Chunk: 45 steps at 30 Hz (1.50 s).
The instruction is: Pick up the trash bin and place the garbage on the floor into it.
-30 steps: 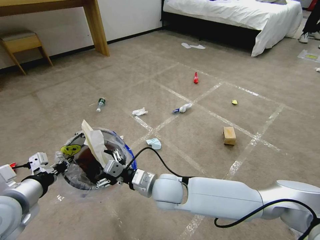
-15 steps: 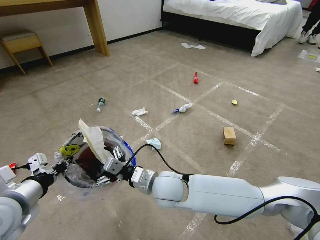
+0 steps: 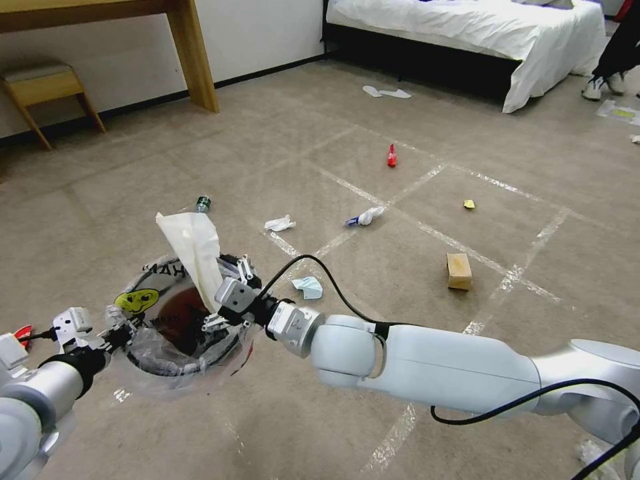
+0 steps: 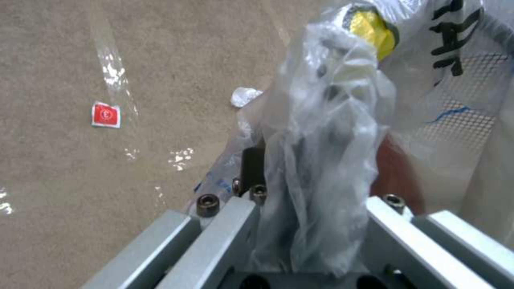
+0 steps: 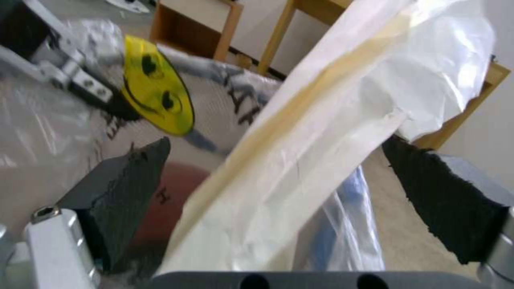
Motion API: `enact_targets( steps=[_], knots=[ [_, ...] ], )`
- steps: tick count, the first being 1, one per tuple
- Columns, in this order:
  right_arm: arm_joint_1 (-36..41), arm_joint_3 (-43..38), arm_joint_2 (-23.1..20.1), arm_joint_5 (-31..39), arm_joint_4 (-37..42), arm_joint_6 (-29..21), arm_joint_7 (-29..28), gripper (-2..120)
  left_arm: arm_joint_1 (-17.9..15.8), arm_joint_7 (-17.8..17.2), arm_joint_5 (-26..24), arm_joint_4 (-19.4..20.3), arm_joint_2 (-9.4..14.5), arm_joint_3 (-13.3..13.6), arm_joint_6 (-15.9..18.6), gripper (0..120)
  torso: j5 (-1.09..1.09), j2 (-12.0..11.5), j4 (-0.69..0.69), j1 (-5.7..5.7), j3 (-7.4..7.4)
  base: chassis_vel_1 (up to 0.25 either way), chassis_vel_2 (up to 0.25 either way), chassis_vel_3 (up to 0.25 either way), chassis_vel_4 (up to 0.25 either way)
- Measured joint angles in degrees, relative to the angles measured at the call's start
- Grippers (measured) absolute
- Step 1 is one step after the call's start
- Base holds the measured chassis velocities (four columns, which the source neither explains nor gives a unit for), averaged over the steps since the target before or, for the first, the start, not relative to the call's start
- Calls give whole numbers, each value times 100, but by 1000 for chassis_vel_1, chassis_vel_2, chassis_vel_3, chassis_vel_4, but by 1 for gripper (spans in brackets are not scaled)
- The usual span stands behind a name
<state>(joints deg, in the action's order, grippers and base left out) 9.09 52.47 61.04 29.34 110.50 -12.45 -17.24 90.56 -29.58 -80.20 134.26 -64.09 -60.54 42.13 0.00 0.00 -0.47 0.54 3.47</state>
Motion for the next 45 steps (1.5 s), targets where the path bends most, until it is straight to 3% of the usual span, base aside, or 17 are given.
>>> enact_targets(
  steps=[15, 28, 35, 40, 41, 45],
  knots=[
    [-166, 932, 29, 156, 81, -79, -58, 100, 18, -42, -47, 125, -54, -110, 4, 1, 1, 0, 0, 0, 0, 0, 0, 0, 0],
    [-187, 1077, 131, 129, 104, 10, -90, 100, 53, -46, -20, 160, -121, -107, 3, 1, 0, 0, 0, 0, 0, 0, 0, 0, 0],
    [-154, 806, 138, 140, 211, 94, -96, 100, 109, -40, 29, 169, -142, -105, -1, 1, 0, 0, 0, 0, 0, 0, 0, 0, 0],
    [-53, 86, 108, 436, 338, 451, -39, 100, 111, -26, 63, 147, -143, -108, -2, 1, 1, 0, 0, 0, 0, 0, 0, 0, 0],
    [8, -315, 83, 696, 377, 730, 121, 100, 131, -24, 78, 147, -143, -111, -2, 1, 0, 0, 0, 0, 0, 0, 0, 0, 0],
    [119, -775, 39, 1165, 470, 1045, 264, 100, 160, -17, 101, 151, -143, -129, -2, 1, 0, 0, 0, 0, 0, 0, 0, 0, 0]
  ],
)
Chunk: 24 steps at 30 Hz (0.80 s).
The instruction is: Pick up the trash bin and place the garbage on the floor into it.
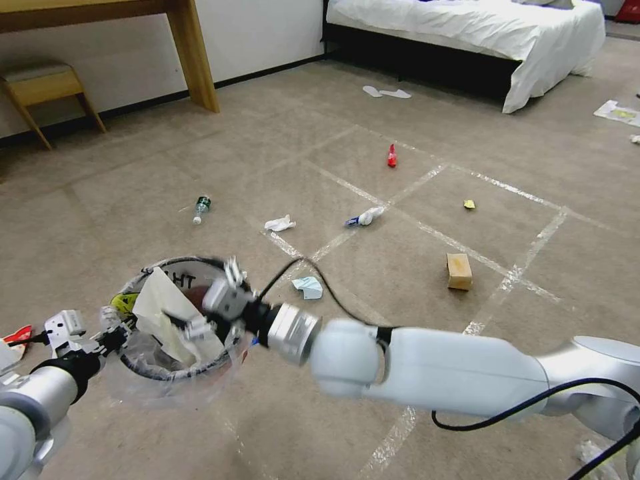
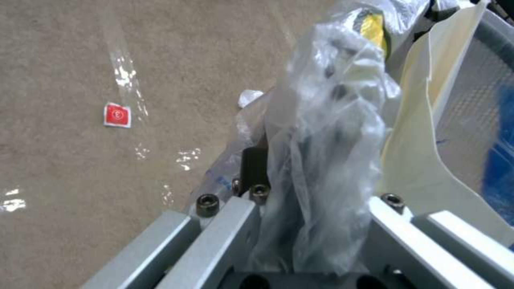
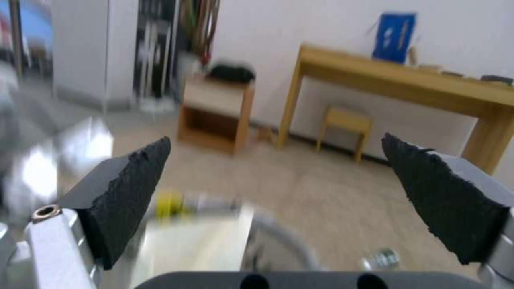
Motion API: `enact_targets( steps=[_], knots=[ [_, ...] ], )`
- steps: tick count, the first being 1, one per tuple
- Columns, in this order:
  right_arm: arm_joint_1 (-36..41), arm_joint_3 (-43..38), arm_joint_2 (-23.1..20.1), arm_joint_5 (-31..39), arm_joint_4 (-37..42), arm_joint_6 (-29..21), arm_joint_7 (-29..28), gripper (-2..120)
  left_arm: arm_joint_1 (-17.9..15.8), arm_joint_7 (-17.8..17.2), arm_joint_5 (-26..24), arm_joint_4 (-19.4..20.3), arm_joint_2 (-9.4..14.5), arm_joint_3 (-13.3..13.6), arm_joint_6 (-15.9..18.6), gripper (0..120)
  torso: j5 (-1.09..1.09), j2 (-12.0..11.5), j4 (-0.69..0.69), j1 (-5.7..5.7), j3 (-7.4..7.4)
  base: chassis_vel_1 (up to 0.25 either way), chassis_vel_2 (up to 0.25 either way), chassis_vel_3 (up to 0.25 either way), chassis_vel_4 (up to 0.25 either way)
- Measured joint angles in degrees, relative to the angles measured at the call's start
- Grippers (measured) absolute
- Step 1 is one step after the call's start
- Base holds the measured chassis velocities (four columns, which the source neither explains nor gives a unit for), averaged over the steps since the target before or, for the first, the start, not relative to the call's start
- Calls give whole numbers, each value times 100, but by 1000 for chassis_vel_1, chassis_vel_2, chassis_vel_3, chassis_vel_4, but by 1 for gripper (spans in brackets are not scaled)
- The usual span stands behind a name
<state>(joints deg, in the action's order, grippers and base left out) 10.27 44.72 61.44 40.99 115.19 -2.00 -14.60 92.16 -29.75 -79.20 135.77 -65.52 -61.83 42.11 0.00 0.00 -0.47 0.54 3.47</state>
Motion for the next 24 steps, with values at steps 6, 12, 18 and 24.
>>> enact_targets(
  steps=[6, 12, 18, 24],
  knots=[
    [451, -1058, -242, 756, 94, 656, 255, 100, 85, 62, 133, 37, -59, -46, 0, 1, 0, 0, 0, 0, 0, 0, 0, 0, 0],
    [1531, -3069, -668, 1306, 208, 865, 271, 100, 145, 222, 620, 83, -221, -96, 0, 1, -2, 0, 0, 0, 0, 0, 0, 0, 0],
    [2940, -5431, -978, 1236, 522, 779, 422, 100, 236, 486, 1334, 139, -454, -75, 1, 1, -2, 0, 0, 0, 0, 0, 0, 0, 0],
    [4226, -6781, -1021, 781, 758, 912, 484, 100, 292, 631, 1816, 138, -664, -65, -28, 1, -3, 0, -1, 0, 0, 0, 0, 0, 0]
  ],
)
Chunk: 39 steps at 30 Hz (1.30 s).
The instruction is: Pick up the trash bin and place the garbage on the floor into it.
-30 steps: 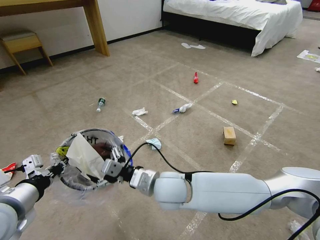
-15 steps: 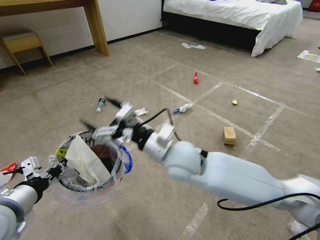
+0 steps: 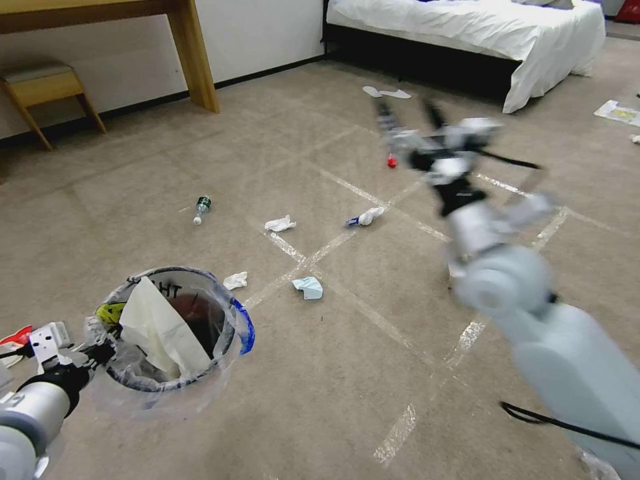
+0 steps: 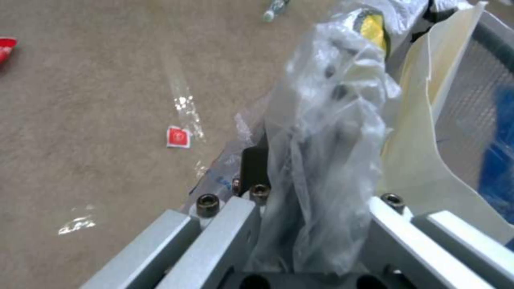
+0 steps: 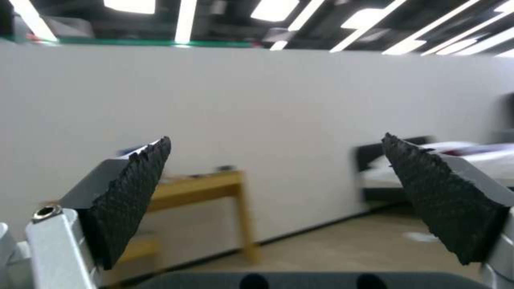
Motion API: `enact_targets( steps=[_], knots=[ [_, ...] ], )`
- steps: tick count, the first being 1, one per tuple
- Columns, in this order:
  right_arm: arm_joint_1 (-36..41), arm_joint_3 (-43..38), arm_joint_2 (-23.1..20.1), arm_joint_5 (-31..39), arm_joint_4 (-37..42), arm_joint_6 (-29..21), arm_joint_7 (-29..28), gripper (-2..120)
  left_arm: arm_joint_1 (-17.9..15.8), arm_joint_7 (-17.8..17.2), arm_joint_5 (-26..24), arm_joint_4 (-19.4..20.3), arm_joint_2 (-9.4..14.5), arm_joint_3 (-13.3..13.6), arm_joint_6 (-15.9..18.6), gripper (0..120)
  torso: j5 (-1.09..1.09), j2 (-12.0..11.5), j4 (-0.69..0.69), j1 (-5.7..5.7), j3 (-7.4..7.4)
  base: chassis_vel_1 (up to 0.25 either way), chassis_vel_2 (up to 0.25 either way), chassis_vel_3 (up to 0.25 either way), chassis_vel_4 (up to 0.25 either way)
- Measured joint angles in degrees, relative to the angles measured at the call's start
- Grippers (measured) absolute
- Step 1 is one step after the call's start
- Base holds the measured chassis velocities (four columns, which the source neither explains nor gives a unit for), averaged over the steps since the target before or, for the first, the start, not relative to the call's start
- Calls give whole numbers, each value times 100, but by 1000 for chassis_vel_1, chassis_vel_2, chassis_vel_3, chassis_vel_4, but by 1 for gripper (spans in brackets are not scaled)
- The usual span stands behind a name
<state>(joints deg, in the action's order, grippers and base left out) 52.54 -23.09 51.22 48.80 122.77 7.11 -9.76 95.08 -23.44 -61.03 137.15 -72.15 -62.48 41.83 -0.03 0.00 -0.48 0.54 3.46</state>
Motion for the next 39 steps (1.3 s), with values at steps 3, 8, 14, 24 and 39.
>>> enact_targets(
  steps=[3, 8, 14, 24, 39],
  knots=[
    [856, -720, 144, -550, 126, 169, 1, 100, 29, 61, 195, -3, -132, 9, -57, 1, 2, 0, 0, 0, -1, 0, 0, 0, 0],
    [1767, -1202, 459, -1247, 240, 449, 51, 100, 62, 80, 250, -1, -195, -15, -67, 1, 3, 0, 0, 0, -1, 0, 0, 0, 0],
    [2837, -1626, 1113, -2120, 561, 504, -43, 100, 101, 93, 273, 42, -267, -53, -110, 1, 3, 0, 0, -1, -1, 0, 0, 0, 0],
    [3044, -1603, 1475, -2334, 489, 549, -70, 100, 51, 111, 337, 18, -348, 19, -117, 1, 4, 0, 1, -1, 0, 0, 0, 0, 0],
    [2973, -1519, 1498, -2437, 378, 605, -60, 100, 82, 112, 319, 17, -341, -6, -118, 1, 2, 0, 1, 0, 1, -98, 93, 94, -88]
  ],
)
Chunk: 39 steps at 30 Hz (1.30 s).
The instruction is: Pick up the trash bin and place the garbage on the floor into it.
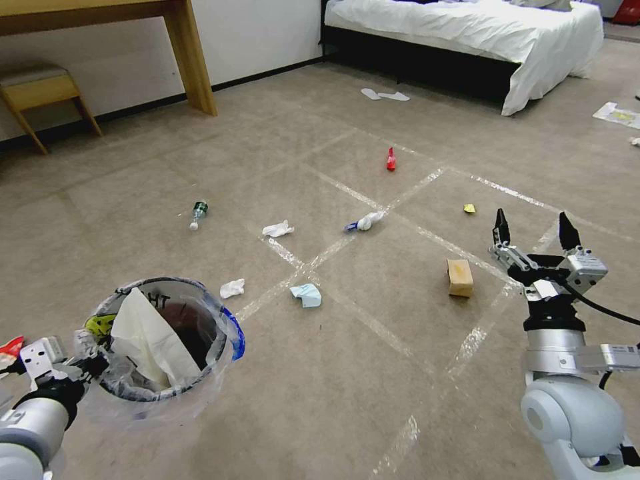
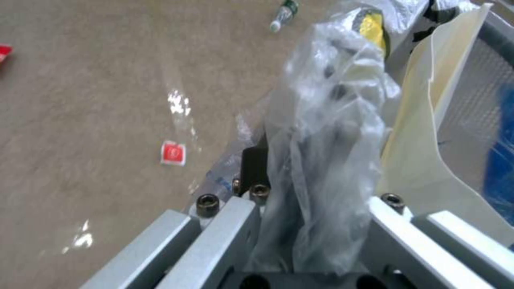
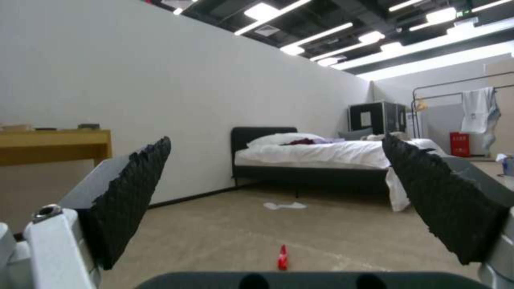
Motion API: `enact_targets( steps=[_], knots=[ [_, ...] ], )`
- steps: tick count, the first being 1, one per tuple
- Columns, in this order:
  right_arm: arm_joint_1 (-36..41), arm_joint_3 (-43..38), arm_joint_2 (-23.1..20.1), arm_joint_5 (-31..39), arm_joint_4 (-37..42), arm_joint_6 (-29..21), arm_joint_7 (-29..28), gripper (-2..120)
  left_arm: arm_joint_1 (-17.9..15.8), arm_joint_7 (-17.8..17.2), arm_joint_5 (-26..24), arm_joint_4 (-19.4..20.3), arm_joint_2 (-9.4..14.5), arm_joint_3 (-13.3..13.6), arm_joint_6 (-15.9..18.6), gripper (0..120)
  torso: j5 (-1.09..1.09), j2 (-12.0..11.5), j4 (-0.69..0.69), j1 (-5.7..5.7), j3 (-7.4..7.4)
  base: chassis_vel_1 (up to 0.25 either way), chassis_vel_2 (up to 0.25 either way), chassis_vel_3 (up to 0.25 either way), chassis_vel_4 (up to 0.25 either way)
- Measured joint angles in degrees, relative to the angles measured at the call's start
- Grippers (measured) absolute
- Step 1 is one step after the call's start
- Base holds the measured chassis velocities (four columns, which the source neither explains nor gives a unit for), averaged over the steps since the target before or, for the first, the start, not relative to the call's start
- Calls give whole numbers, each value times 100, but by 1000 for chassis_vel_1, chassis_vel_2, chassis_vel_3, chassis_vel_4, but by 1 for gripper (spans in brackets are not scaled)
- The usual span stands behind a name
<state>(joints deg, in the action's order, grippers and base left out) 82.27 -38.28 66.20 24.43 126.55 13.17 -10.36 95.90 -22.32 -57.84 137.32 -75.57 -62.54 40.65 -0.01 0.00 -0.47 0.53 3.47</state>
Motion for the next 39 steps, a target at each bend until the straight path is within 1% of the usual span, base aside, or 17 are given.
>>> enact_targets(
  steps=[4, 14, 15, 16, 17, 18, 21, 22, 31, 34, 35, 37, 38, 39],
  knots=[
    [-11, 24, -6, 3, 0, 0, -4, 100, 2, -3, -3, 0, -6, -3, 0, 1, 2, -1, 0, 1, 0, -209, 228, 215, -250],
    [-18, 56, -37, 22, -20, 21, -10, 100, -2, -4, -6, 0, -29, -1, 0, 1, 0, -1, 0, 1, 0, -248, 241, 239, -238],
    [-29, 70, -43, 54, -21, 46, -9, 100, -1, -4, -5, 1, -35, -1, -1, 1, 3, -1, -1, 2, 1, -221, 199, 188, -217],
    [-42, 89, -56, 84, -24, 93, 5, 100, 4, -4, -5, 11, -37, 0, -1, 1, -3, -1, 0, 3, 2, -192, 150, 140, -148],
    [-42, 89, -56, 84, -24, 93, 5, 100, 4, -4, -5, 11, -37, 0, -1, 1, -3, -1, 0, 3, 2, -192, 150, 140, -148],
    [-52, 96, -72, 96, -32, 143, 47, 100, 0, -4, -4, 16, -38, -1, 0, 1, 4, -1, 0, 3, 2, -117, 150, 74, -81],
    [-63, 110, -82, 97, -44, 181, 84, 100, 1, -5, -5, 27, -44, -2, -1, 1, 0, -1, 0, 2, 1, -15, 47, 50, -26],
    [-66, 113, -85, 106, -44, 188, 89, 100, 3, -5, -4, 29, -48, -3, -1, 1, 2, -1, 0, 1, -1, 0, 0, 0, 0],
    [-111, 160, -125, 184, -129, 226, 112, 100, 30, -10, -9, 31, -21, -35, 0, 1, 0, 0, 0, 0, -2, 0, 0, 0, 0],
    [-148, 210, -308, 289, -76, 21, 49, 100, -16, -17, -15, 31, -26, 0, 7, 1, 1, -1, 0, 0, -1, 0, 0, 0, 0],
    [-148, 210, -308, 289, -76, 21, 49, 100, -16, -17, -15, 31, -26, 0, 7, 1, 1, -1, 0, 0, -1, 0, 0, 0, 0],
    [-241, 253, -452, 388, -53, -232, -43, 100, -43, -19, -22, 28, -24, 28, 16, 1, 1, -1, 0, 0, -1, 0, 0, 0, 0],
    [-241, 253, -452, 388, -53, -232, -43, 100, -43, -19, -22, 28, -24, 28, 16, 1, 1, -1, 0, 0, -1, 0, 0, 0, 0],
    [-288, 297, -525, 437, -54, -353, -83, 100, -51, -19, -26, 14, -9, 30, 16, 1, 0, -1, 0, 0, 0, 0, 0, 0, 0]
  ],
)
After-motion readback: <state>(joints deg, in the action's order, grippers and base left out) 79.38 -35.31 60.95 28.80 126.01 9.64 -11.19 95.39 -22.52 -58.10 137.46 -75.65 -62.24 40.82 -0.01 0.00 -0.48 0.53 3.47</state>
